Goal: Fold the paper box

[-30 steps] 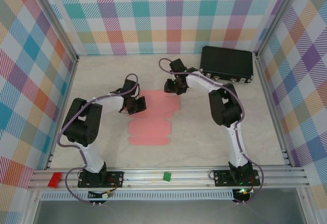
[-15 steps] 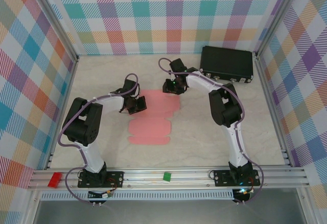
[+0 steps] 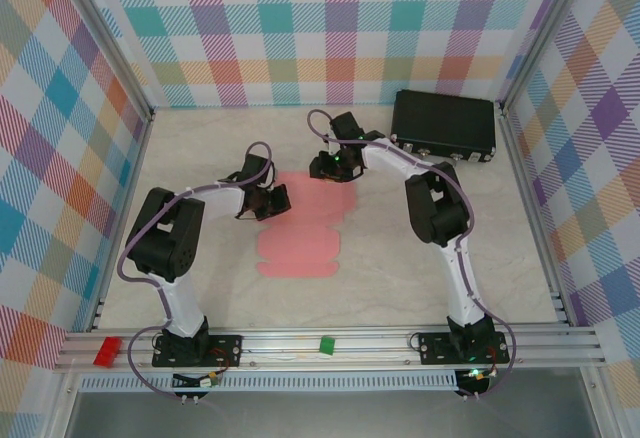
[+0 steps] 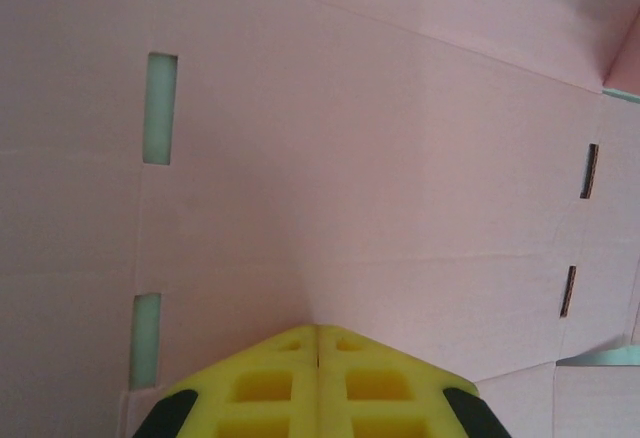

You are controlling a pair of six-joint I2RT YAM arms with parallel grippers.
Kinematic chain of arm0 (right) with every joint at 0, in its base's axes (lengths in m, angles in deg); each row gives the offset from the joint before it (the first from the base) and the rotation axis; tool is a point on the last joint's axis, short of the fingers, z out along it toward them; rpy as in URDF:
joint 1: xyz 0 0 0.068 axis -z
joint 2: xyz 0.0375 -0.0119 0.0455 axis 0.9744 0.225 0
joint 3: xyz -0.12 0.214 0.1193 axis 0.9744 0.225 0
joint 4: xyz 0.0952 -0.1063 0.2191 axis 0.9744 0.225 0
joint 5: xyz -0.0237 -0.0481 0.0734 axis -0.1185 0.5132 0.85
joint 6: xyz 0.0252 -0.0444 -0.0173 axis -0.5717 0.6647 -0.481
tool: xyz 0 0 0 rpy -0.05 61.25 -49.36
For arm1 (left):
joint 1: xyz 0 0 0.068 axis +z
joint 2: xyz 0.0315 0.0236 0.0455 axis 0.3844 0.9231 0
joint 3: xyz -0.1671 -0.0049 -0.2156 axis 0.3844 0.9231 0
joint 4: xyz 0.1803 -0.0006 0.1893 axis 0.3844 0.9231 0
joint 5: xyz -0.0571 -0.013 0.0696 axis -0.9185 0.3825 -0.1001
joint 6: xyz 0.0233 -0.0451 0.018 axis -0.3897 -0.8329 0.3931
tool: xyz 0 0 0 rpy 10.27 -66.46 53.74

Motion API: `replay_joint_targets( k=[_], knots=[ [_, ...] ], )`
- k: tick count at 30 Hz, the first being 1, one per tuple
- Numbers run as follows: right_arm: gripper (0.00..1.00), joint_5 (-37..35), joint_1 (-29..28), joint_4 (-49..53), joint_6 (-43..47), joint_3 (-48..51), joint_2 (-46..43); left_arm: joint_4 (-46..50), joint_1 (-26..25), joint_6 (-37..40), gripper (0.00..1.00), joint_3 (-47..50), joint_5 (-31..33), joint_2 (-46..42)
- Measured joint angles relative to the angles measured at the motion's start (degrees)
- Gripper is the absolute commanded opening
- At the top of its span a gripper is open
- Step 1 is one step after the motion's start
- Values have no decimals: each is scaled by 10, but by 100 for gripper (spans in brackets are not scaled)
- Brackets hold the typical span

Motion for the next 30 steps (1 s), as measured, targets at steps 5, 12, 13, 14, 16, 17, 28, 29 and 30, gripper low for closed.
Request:
replay_joint_targets(
  k=[5,12,13,14,16,17,28,29,30],
  knots=[
    [40,-1,0,0,0,-5,7,-2,0,-5,0,-4,-3,3],
    [41,-29,0,5,4,11,-12,9,0,-6,0,-18,-8,10],
    [41,-34,0,6,6,21,-23,17,0,-6,0,-22,-8,10],
    [41,-38,0,8,10,35,-38,25,0,-6,0,-26,-7,10],
    [41,-42,0,10,16,60,-67,42,0,-5,0,-36,-8,10],
    [40,-41,0,11,18,73,-85,50,0,-4,0,-44,-8,10],
    [26,-26,-32,-7,35,158,-155,117,0,13,12,-72,36,-67],
    [26,-24,-38,-7,35,161,-155,122,0,15,15,-70,48,-83],
    [25,-22,-44,-7,35,163,-153,124,0,17,16,-63,63,-101]
  ],
)
